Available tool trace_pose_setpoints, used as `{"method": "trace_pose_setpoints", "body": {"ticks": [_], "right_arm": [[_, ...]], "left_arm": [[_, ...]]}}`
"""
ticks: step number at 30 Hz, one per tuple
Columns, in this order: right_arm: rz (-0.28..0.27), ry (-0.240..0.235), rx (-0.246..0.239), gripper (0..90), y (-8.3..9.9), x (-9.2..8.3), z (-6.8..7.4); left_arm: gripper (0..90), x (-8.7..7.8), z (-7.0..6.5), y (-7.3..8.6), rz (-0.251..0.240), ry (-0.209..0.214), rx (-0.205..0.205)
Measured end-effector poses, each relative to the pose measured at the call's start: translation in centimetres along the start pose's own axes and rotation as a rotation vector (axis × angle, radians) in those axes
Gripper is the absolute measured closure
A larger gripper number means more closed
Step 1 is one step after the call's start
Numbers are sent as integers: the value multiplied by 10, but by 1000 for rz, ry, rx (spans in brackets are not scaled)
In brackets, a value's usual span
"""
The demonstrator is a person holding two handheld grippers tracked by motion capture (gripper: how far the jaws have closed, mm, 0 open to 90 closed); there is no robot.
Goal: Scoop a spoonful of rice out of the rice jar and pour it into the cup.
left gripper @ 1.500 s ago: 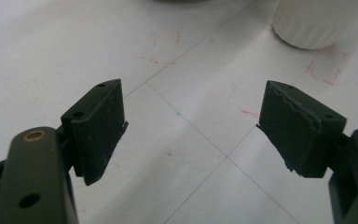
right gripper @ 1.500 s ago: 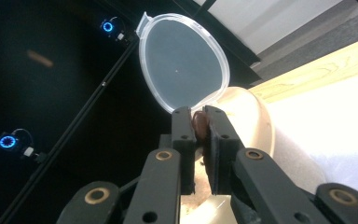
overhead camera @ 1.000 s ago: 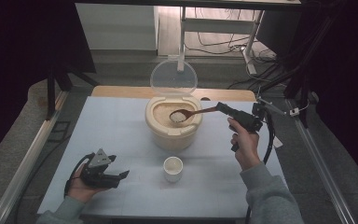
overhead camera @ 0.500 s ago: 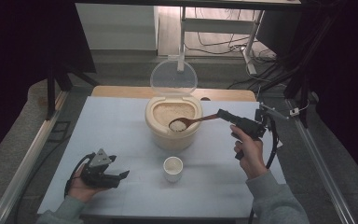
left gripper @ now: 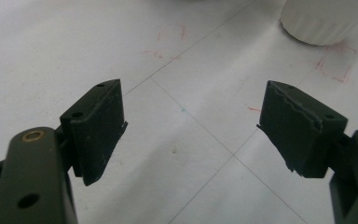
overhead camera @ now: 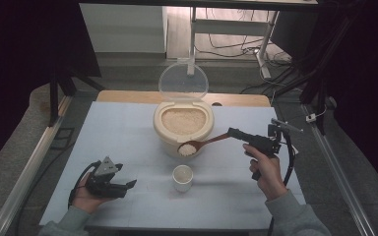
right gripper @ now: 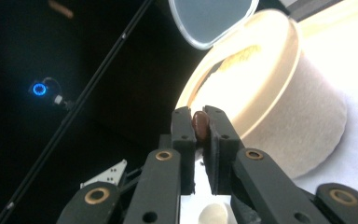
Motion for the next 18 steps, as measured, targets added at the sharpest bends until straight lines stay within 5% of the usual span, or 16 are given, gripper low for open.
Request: {"method": "trace_pose_setpoints", "body": {"ticks": [18], "right_arm": [[94, 56, -8, 831, 19, 1, -12]], "left_arm": [[220, 1, 0, 0, 5, 1, 3]]}}
Point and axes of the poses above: each handheld gripper's, and its own axes: x roughly forward along the jaws, y roughly out of its underside, z roughly to its left, the point moved 1 cm from there along x, roughly forward along the jaws, and after that the axes turned 8 degrees about -y, right-handed, at the moved point
